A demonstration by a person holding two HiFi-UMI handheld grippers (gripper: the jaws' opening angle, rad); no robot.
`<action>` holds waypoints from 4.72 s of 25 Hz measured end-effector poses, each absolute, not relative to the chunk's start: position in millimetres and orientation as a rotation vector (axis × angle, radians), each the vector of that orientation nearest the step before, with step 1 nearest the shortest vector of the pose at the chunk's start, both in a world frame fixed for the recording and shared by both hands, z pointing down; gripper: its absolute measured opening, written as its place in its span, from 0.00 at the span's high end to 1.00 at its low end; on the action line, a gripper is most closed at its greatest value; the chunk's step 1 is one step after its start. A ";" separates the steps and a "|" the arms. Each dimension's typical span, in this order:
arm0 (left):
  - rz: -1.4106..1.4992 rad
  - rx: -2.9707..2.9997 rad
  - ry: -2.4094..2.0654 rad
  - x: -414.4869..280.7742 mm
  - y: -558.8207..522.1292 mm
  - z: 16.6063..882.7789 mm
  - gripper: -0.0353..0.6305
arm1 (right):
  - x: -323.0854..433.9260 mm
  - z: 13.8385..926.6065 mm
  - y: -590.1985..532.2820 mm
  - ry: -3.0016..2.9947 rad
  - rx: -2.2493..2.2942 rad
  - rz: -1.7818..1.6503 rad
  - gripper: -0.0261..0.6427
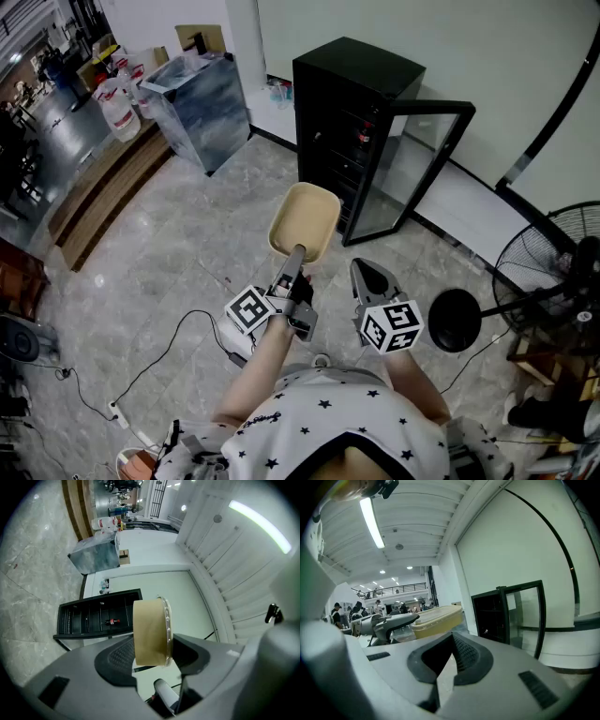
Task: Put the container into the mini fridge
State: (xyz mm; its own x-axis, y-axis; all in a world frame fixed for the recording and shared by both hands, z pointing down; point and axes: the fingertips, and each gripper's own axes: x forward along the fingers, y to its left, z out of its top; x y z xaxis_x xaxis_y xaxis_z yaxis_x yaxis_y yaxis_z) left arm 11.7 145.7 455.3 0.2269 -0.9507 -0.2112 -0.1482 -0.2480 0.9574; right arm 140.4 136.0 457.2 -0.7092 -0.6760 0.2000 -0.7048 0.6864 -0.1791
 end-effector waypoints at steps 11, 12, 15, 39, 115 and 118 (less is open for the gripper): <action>-1.155 1.609 -1.054 17.3 162.2 448.3 0.60 | 142.5 450.9 150.6 -2.800 1.100 0.342 0.97; -1.149 1.612 -1.061 17.2 161.7 449.2 0.60 | 143.2 450.2 149.3 -2.799 1.106 0.340 0.97; -1.155 1.610 -1.053 19.9 158.9 446.7 0.60 | 147.8 450.1 142.2 -2.796 1.146 0.378 0.97; -1.155 1.603 -1.019 -12.0 77.0 459.6 0.60 | 111.9 468.5 64.0 -2.766 1.164 0.409 0.97; -0.834 1.576 -0.723 -28.4 -389.2 527.9 0.60 | 43.2 482.6 -313.9 -2.584 1.519 0.442 0.97; -0.829 1.567 -0.732 -24.9 -394.6 531.6 0.60 | 43.3 483.4 -318.9 -2.589 1.503 0.440 0.97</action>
State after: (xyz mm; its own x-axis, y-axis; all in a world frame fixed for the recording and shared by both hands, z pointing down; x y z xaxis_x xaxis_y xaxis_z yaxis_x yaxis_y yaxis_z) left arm -24.9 -394.6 531.6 0.5548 -0.8241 -0.1146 -0.0113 -0.1452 0.9893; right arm 43.3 -318.9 483.4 -0.5016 -0.8304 0.2426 -0.8639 0.4661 -0.1906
